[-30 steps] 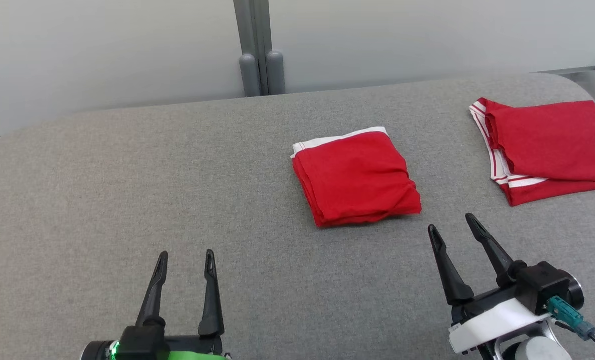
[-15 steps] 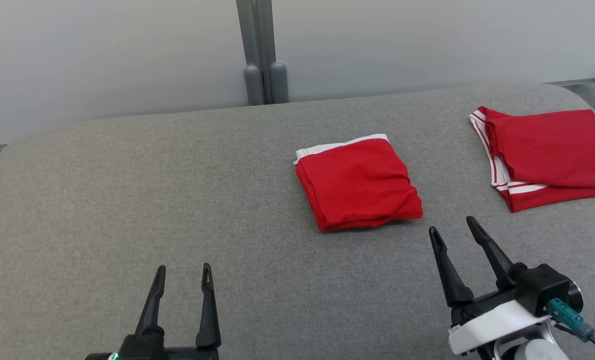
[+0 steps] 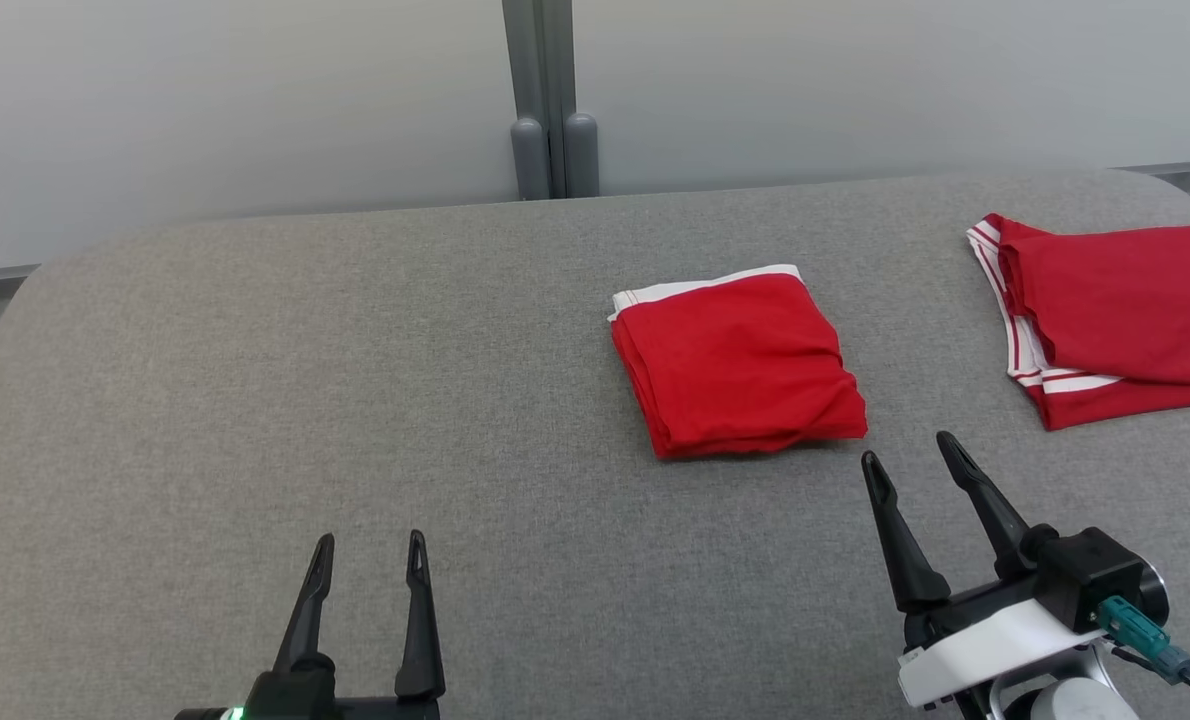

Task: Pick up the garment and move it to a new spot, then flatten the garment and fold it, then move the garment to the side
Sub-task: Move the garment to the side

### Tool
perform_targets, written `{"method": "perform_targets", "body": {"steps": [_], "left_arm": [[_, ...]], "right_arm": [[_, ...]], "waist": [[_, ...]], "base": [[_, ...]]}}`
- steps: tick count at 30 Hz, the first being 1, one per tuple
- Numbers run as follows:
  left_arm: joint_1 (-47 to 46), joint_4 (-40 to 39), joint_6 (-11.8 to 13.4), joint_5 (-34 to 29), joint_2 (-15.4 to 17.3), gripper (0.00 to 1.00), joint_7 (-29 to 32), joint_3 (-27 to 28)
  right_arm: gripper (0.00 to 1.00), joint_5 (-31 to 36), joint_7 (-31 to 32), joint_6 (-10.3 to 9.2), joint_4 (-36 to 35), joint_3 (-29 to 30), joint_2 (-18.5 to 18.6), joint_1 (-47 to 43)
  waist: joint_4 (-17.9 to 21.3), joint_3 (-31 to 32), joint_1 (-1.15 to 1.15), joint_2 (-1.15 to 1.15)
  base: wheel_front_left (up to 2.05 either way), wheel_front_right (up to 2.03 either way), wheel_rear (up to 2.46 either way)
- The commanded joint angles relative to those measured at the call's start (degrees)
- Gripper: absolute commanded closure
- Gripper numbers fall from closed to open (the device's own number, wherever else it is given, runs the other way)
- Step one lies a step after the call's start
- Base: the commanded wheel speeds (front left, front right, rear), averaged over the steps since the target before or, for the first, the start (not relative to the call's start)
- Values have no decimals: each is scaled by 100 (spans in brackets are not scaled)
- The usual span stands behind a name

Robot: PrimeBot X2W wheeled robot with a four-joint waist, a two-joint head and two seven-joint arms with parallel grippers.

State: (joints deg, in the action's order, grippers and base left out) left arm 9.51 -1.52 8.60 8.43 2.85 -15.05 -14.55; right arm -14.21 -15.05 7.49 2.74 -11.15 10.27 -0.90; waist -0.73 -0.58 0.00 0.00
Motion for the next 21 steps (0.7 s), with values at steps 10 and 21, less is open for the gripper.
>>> {"method": "perform_targets", "body": {"steps": [10,21], "left_arm": [[-87,26,1,-39,11,0,-14,-62],[-514,-51,-12,-152,12,0,-14,-421]], "right_arm": [[0,28,-13,-2,-25,105,-9,-7],[0,-1249,-13,-3,665,-524,625,1112]], "waist": [[-127,-160,0,0],[-266,-853,0,0]], "base": [[0,0,0],[0,0,0]]}}
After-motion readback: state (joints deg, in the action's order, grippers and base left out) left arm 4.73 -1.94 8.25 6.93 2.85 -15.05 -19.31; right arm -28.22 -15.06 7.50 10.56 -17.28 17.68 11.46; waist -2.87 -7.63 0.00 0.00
